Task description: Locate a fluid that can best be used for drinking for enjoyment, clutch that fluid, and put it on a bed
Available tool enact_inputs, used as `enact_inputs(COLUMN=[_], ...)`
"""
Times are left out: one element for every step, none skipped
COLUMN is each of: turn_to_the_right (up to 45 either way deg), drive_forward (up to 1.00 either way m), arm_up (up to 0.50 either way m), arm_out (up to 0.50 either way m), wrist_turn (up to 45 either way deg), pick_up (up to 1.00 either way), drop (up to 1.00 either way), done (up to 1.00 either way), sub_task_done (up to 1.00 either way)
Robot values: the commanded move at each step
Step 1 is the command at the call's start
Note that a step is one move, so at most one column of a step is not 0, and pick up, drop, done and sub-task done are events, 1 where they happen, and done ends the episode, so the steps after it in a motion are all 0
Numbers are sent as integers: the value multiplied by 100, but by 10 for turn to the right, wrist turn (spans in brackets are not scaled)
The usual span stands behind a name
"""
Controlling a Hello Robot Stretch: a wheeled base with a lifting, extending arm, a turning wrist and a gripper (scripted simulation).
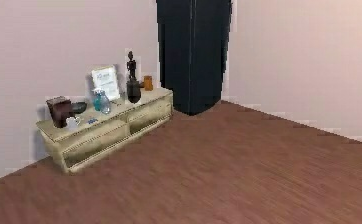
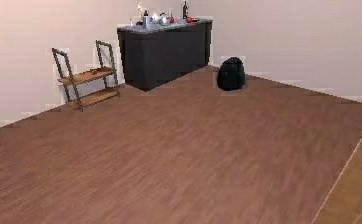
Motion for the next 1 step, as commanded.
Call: enact_inputs(turn_to_the_right=[0], drive_forward=[35], arm_up=[0], arm_out=[0], wrist_turn=[0], pick_up=[0], drop=[0], done=[0], sub_task_done=[0])
